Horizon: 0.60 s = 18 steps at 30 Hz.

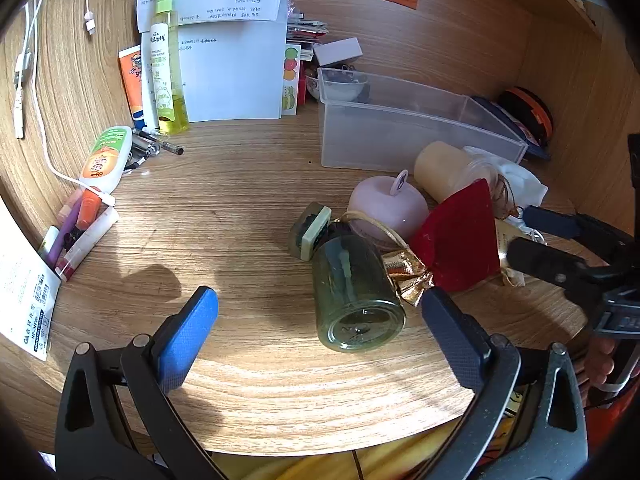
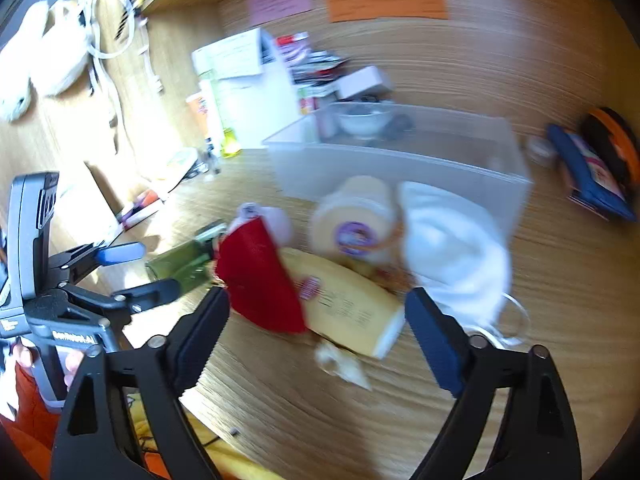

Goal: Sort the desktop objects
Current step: 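Grasp the dark green glass bottle with left tool while right tool grasps red pouch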

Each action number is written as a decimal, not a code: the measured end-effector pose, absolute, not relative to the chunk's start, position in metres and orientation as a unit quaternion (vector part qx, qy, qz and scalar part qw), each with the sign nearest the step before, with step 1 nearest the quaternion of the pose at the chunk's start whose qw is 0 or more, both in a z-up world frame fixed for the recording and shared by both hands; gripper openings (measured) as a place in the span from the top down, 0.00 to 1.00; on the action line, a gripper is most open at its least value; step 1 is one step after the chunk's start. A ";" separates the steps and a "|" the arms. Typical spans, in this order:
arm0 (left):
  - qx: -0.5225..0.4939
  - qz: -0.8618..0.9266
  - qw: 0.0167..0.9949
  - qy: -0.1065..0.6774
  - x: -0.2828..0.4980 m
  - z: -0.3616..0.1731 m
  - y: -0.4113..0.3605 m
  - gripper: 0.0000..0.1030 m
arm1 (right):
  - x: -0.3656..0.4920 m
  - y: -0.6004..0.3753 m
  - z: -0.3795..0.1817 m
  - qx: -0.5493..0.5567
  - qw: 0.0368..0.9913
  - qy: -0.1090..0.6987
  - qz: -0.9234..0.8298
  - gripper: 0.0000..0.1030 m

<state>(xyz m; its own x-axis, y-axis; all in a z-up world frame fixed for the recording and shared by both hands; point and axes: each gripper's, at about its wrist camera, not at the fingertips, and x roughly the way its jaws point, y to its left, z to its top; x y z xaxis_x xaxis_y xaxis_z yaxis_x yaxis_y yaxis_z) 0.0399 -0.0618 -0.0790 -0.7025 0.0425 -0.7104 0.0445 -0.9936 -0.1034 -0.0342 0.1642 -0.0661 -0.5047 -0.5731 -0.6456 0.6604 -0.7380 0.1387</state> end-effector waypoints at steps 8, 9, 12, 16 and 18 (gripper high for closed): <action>0.409 -0.910 -0.008 0.071 0.032 -0.091 -0.065 0.30 | -0.051 0.123 -0.077 0.366 0.394 0.090 -0.838 0.58; 0.411 -0.909 -0.008 0.072 0.031 -0.093 -0.066 0.33 | -0.052 0.120 -0.077 0.366 0.397 0.096 -0.837 0.62; 0.411 -0.909 -0.004 0.071 0.029 -0.095 -0.067 0.36 | -0.052 0.116 -0.077 0.364 0.403 0.103 -0.833 0.71; 0.408 -0.910 0.000 0.075 0.027 -0.095 -0.069 0.43 | -0.051 0.113 -0.079 0.363 0.408 0.108 -0.831 0.84; 0.408 -0.910 0.002 0.077 0.025 -0.094 -0.070 0.50 | -0.050 0.113 -0.080 0.363 0.412 0.103 -0.829 0.90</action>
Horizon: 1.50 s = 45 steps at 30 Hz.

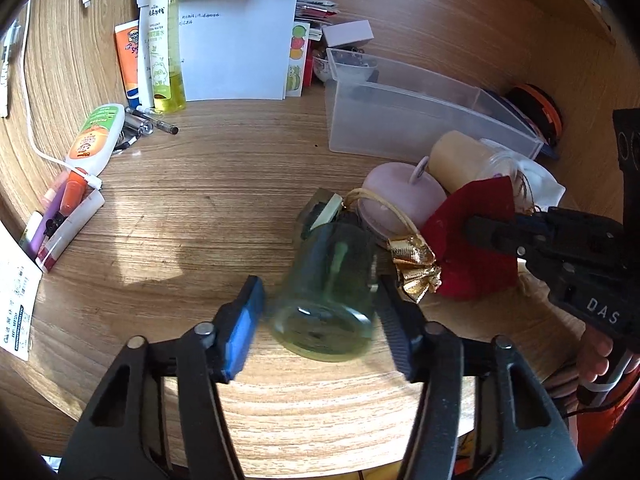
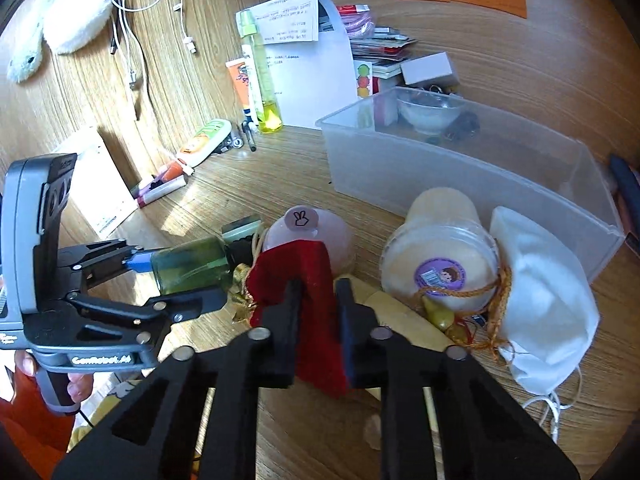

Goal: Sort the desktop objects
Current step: 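Grasp the dark green glass bottle with left tool while right tool grasps red pouch, then carry the green bottle and red pouch over the clear plastic bin with both tools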

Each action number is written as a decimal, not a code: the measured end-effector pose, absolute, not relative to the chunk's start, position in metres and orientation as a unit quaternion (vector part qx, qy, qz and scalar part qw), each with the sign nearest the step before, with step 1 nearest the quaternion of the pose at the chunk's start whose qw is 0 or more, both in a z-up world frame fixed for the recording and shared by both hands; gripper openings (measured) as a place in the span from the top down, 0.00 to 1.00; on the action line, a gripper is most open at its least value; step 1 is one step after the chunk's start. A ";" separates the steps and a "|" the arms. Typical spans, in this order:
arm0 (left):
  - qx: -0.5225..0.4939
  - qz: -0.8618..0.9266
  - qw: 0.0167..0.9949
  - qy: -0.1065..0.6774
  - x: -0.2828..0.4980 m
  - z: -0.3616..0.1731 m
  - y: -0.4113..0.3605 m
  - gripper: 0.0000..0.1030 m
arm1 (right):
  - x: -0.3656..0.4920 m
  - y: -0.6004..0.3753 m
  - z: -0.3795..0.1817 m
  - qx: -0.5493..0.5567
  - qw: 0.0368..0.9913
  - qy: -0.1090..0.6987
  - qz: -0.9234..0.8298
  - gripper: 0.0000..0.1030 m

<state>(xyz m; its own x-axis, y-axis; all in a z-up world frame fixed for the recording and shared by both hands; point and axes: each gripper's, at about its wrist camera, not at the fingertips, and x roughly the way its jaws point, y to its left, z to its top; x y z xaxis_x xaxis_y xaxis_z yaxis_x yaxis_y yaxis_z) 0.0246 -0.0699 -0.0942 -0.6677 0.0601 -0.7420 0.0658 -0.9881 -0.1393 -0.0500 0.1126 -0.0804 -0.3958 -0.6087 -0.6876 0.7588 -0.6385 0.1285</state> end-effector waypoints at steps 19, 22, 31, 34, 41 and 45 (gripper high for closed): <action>0.394 -0.915 0.023 0.083 0.023 -0.084 -0.077 0.60 | -0.034 0.133 -0.054 0.316 0.425 0.082 -0.844 0.94; 0.398 -0.912 0.026 0.095 0.019 -0.085 -0.081 0.57 | -0.033 0.135 -0.051 0.314 0.425 0.083 -0.845 0.94; 0.402 -0.911 0.019 0.092 0.009 -0.090 -0.078 0.60 | -0.036 0.144 -0.045 0.311 0.423 0.074 -0.848 0.94; 0.394 -0.915 0.016 0.082 0.010 -0.085 -0.075 0.60 | -0.038 0.149 -0.040 0.305 0.418 0.073 -0.852 0.94; 0.363 -0.929 0.004 0.065 0.014 -0.060 -0.065 0.60 | -0.045 0.165 -0.020 0.283 0.406 0.066 -0.867 0.94; 0.349 -0.935 -0.004 0.063 0.017 -0.047 -0.061 0.60 | -0.047 0.169 -0.014 0.277 0.404 0.072 -0.869 0.94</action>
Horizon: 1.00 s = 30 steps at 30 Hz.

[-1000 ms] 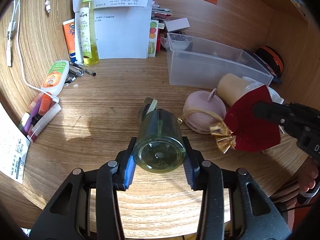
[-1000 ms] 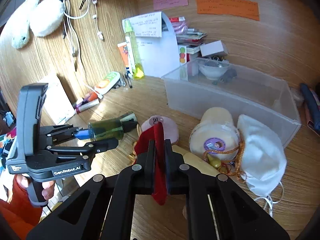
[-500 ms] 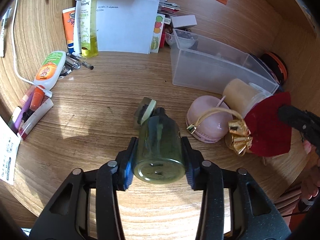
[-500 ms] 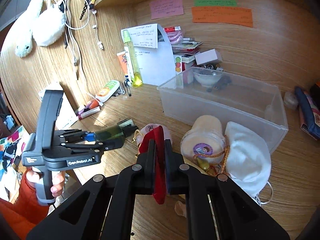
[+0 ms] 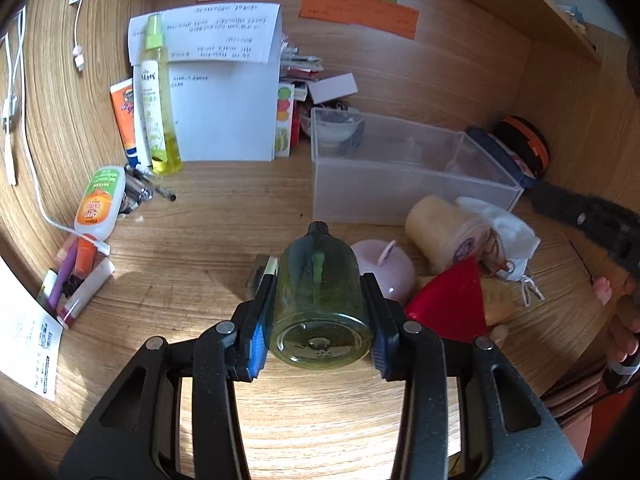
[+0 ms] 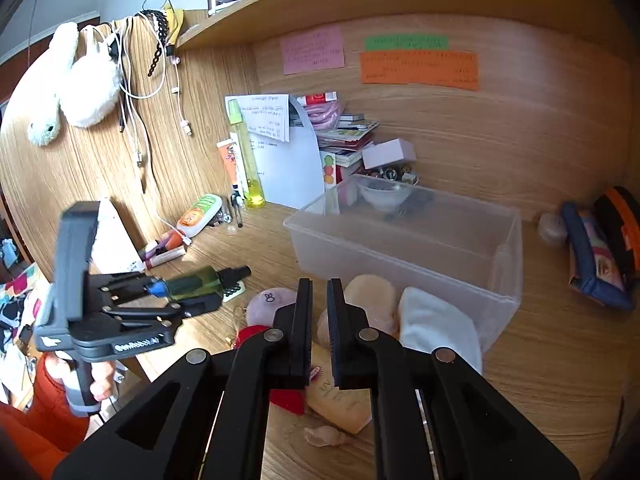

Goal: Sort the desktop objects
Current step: 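Carry the green bottle and red pouch over the clear plastic bin with both tools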

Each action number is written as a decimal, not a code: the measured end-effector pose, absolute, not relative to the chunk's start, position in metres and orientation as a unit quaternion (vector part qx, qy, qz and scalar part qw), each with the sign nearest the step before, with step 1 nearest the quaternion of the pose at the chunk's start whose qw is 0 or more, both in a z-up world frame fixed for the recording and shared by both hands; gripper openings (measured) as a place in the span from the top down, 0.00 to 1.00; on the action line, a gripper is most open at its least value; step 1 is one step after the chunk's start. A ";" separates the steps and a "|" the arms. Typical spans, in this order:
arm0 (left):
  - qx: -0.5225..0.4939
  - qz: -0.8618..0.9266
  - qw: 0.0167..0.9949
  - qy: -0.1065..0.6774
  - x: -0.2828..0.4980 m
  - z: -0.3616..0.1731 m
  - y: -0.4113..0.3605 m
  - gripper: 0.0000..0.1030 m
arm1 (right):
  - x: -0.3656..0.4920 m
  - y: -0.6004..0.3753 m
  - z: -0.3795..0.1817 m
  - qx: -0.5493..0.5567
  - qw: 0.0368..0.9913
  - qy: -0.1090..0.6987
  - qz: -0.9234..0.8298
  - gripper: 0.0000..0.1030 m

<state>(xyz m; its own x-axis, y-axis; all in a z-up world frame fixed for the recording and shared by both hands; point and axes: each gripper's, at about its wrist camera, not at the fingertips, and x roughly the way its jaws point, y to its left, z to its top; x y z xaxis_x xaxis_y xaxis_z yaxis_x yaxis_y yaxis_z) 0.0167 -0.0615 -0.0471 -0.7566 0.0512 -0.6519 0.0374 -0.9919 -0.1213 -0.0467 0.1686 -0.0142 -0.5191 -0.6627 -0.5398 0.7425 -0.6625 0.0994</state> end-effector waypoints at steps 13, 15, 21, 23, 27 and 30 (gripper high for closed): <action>-0.341 0.938 -0.001 -0.068 0.032 -0.039 -0.061 0.60 | -0.057 0.129 -0.073 0.364 0.462 0.098 -0.803 0.63; -0.341 0.938 -0.005 -0.069 0.034 -0.039 -0.063 0.60 | -0.060 0.121 -0.079 0.373 0.467 0.104 -0.795 0.94; -0.335 0.939 -0.013 -0.076 0.034 -0.035 -0.070 0.60 | -0.057 0.119 -0.071 0.357 0.485 0.090 -0.793 0.96; -0.332 0.940 -0.013 -0.077 0.032 -0.032 -0.072 0.60 | -0.056 0.124 -0.057 0.342 0.487 0.083 -0.799 0.96; -0.325 0.943 -0.011 -0.071 0.028 -0.024 -0.070 0.60 | -0.058 0.132 -0.031 0.318 0.490 0.071 -0.809 0.96; -0.319 0.945 -0.007 -0.068 0.024 -0.016 -0.069 0.60 | -0.062 0.138 -0.014 0.302 0.482 0.068 -0.820 0.96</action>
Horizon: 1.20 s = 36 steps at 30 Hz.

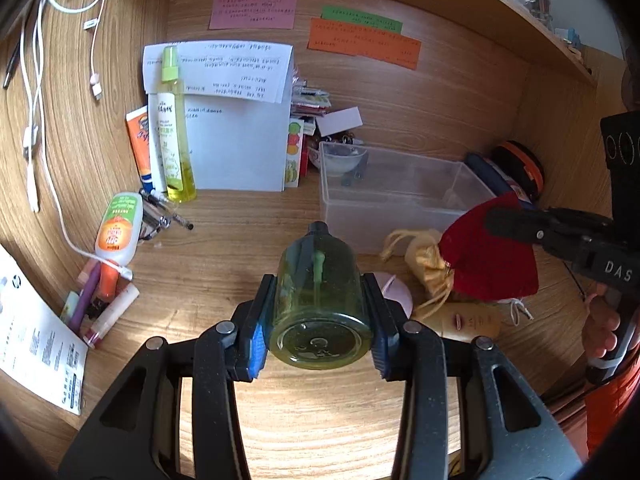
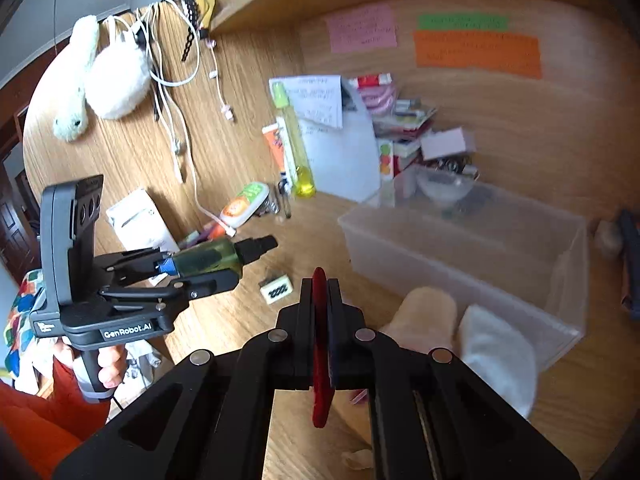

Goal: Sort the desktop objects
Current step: 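Carry the green bottle and red pouch over the clear plastic bin with both tools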

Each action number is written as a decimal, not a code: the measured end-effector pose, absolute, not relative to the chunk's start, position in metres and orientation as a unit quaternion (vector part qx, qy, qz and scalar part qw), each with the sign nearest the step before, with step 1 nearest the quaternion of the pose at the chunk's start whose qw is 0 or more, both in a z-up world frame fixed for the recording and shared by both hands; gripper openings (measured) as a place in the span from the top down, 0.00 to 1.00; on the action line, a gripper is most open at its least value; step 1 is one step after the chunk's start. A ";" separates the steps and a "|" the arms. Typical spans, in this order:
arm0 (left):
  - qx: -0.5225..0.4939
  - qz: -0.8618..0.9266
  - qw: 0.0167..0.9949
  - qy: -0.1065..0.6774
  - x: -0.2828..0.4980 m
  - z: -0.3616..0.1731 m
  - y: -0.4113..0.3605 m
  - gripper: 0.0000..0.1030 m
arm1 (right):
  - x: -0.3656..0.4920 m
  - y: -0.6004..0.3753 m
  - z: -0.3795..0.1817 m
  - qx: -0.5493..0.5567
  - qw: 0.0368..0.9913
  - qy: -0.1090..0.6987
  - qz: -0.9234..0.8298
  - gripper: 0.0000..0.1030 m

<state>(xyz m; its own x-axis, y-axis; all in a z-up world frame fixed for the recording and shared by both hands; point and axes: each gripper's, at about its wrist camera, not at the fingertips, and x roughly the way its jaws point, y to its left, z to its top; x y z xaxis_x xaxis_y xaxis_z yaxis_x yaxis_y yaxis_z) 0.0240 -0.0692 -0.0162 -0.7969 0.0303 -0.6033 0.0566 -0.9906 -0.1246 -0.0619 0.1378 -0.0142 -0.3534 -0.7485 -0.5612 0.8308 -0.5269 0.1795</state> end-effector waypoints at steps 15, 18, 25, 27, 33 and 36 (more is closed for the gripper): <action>0.282 -0.957 -0.048 0.041 -0.029 0.046 -0.059 0.60 | -0.110 0.166 0.046 0.241 0.429 0.051 -0.869 0.96; 0.281 -0.958 -0.053 0.031 -0.045 0.054 -0.053 0.60 | -0.122 0.169 0.055 0.234 0.418 0.051 -0.877 0.96; 0.295 -0.953 -0.068 0.013 -0.091 0.055 -0.038 0.60 | -0.156 0.169 0.057 0.241 0.389 0.056 -0.887 0.96; 0.305 -0.950 -0.070 0.007 -0.107 0.050 -0.034 0.60 | -0.165 0.167 0.054 0.245 0.382 0.057 -0.889 0.96; 0.340 -0.937 -0.075 0.001 -0.153 0.028 -0.023 0.60 | -0.202 0.166 0.034 0.275 0.363 0.054 -0.888 0.96; 0.360 -0.930 -0.078 0.000 -0.173 0.013 -0.019 0.60 | -0.218 0.166 0.020 0.290 0.353 0.051 -0.888 0.96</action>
